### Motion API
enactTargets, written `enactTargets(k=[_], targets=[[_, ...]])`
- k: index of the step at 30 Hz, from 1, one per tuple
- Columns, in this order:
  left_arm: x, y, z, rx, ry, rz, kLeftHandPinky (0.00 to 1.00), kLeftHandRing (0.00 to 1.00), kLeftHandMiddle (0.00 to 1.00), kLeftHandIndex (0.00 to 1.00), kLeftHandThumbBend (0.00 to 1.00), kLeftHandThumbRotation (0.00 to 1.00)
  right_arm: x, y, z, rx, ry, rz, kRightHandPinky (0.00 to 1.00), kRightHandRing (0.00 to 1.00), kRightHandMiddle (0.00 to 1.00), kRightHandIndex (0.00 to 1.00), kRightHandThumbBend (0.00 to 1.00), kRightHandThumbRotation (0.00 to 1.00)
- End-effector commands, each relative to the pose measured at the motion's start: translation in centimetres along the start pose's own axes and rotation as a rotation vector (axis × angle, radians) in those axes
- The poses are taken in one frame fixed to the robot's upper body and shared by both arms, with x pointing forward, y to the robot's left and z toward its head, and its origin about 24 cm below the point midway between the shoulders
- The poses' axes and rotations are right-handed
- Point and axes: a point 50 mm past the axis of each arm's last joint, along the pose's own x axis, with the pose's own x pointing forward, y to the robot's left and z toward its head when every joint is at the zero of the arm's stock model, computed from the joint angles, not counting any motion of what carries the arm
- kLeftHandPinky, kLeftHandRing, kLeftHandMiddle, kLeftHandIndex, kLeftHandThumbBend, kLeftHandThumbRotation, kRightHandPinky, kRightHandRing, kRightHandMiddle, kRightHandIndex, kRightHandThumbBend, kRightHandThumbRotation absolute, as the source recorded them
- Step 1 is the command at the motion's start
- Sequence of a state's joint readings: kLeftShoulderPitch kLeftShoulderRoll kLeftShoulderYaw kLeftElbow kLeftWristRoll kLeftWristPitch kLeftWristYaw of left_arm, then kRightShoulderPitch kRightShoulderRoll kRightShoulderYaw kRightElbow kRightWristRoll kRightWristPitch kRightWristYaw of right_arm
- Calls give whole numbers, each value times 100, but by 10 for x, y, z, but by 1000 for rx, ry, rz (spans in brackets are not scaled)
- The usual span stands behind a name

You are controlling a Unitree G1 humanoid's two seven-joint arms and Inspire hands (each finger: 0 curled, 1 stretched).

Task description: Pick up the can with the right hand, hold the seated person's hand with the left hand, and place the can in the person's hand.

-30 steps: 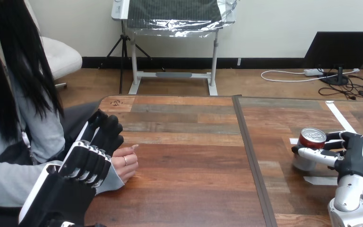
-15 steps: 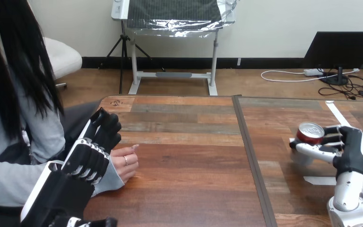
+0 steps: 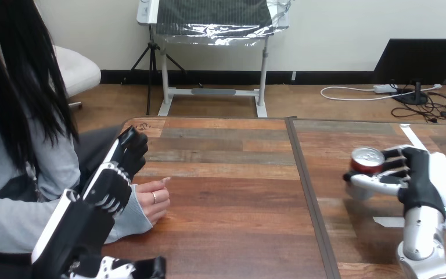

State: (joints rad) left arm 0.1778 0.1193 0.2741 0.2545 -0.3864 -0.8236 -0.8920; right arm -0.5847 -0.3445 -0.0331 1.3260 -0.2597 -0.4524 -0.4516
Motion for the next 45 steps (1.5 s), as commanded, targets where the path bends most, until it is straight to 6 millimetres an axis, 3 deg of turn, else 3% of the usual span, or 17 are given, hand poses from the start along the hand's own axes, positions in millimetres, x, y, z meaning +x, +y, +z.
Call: enactTargets(k=[1,19,45], targets=[[18,6,4,66,-31,-15,100,100,100,100,100,31,19,3,63,71,-246,-11,33,37,45,48,85,0],[32,17,10,224,-5,-18,100,100,100,100,100,25,14,19,81,90,-320,61,36,41,47,49,83,0],[59,40,22,459,16,-89,100,100,100,100,100,21,7,38,89,132,-350,156,37,41,48,50,82,0]])
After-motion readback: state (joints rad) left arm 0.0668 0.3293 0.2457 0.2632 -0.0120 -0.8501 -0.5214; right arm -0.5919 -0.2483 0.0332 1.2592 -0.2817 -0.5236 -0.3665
